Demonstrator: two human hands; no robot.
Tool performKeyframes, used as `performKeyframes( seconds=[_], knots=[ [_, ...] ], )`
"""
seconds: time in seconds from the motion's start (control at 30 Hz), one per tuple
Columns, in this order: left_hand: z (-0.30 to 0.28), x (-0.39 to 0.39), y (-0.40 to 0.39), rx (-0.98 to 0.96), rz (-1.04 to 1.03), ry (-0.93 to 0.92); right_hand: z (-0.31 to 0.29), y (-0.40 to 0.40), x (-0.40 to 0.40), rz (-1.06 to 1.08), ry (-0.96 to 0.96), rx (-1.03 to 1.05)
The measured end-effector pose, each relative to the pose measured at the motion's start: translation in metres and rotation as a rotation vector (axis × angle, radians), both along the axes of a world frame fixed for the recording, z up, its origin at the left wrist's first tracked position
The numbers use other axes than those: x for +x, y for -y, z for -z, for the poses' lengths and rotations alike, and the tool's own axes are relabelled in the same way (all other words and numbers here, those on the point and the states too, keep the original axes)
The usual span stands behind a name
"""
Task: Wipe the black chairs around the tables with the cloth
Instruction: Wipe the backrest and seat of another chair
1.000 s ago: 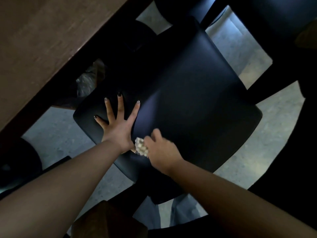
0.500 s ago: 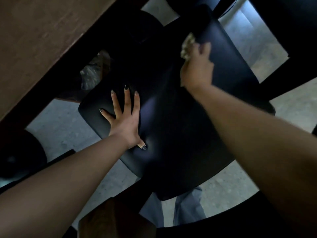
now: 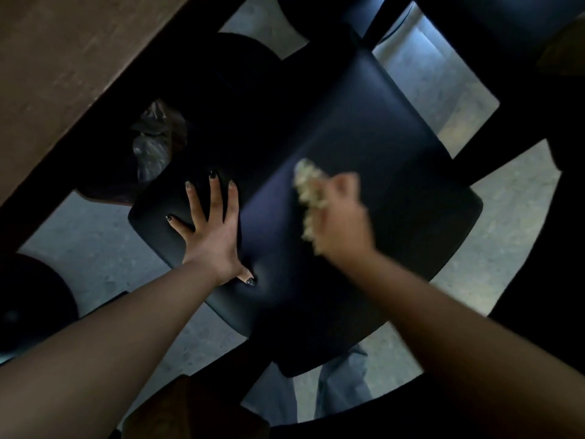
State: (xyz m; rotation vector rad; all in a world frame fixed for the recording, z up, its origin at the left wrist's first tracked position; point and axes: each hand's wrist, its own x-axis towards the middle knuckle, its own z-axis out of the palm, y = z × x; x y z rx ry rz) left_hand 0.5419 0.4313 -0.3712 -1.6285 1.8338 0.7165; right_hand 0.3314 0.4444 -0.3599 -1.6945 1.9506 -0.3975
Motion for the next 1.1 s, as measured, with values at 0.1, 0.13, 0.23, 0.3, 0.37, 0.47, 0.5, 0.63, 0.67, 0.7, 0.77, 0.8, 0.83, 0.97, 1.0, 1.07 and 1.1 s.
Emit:
performKeyframes(
  seconds=[0.1, 0.13, 0.23, 0.3, 0.37, 0.47, 0.5, 0.63, 0.67, 0.7, 0.77, 0.8, 0.83, 0.97, 1.0, 1.07, 1.1],
  knots=[
    [0.001, 0.000, -0.001, -0.003, -0.009, -0.005, 0.004, 0.040, -0.097, 0.538, -0.187, -0.013],
    [0.001, 0.000, -0.001, -0.002, -0.008, -0.006, 0.008, 0.043, -0.118, 0.616, -0.254, 0.073],
    [0.000, -0.001, -0.001, -0.001, -0.001, -0.006, 0.025, 0.032, -0.115, 0.641, -0.317, 0.199],
    [-0.001, -0.001, -0.001, -0.003, 0.003, -0.007, 0.032, 0.018, -0.075, 0.638, -0.284, 0.163],
    [-0.002, -0.001, 0.000, 0.003, 0.000, -0.015, 0.032, -0.004, -0.032, 0.508, -0.279, 0.117],
    [-0.003, -0.001, -0.001, 0.005, 0.005, -0.009, 0.028, -0.051, 0.027, 0.142, -0.180, 0.123],
    [-0.003, -0.002, -0.001, 0.006, 0.006, -0.003, 0.028, -0.066, 0.042, 0.001, -0.139, 0.178],
    [-0.003, -0.002, 0.000, 0.006, 0.006, 0.000, 0.027, -0.085, 0.054, -0.372, -0.079, 0.290],
    [-0.003, -0.002, 0.001, 0.007, 0.005, 0.001, 0.024, -0.085, 0.048, -0.480, -0.049, 0.292],
    [-0.002, -0.002, 0.001, 0.008, 0.004, 0.001, 0.020, -0.084, 0.042, -0.623, -0.013, 0.292],
    [0.000, -0.001, 0.001, 0.008, 0.011, 0.005, 0.008, -0.081, 0.027, -0.827, 0.040, 0.245],
    [0.000, -0.001, 0.001, 0.009, 0.011, 0.006, 0.004, -0.073, 0.018, -0.783, 0.050, 0.205],
    [0.001, 0.000, 0.001, 0.007, 0.004, 0.006, 0.001, -0.058, 0.007, -0.629, 0.036, 0.164],
    [0.003, 0.001, 0.000, 0.008, 0.012, -0.003, 0.001, 0.053, -0.062, 0.257, -0.089, -0.088],
    [0.003, 0.001, 0.000, 0.007, 0.009, -0.008, 0.003, 0.079, -0.081, 0.363, -0.150, -0.069],
    [0.005, 0.002, 0.000, 0.003, 0.008, -0.013, 0.015, 0.117, -0.106, 0.517, -0.194, 0.062],
    [0.006, 0.003, -0.001, 0.004, 0.007, -0.012, 0.023, 0.129, -0.111, 0.603, -0.177, 0.118]
  ],
)
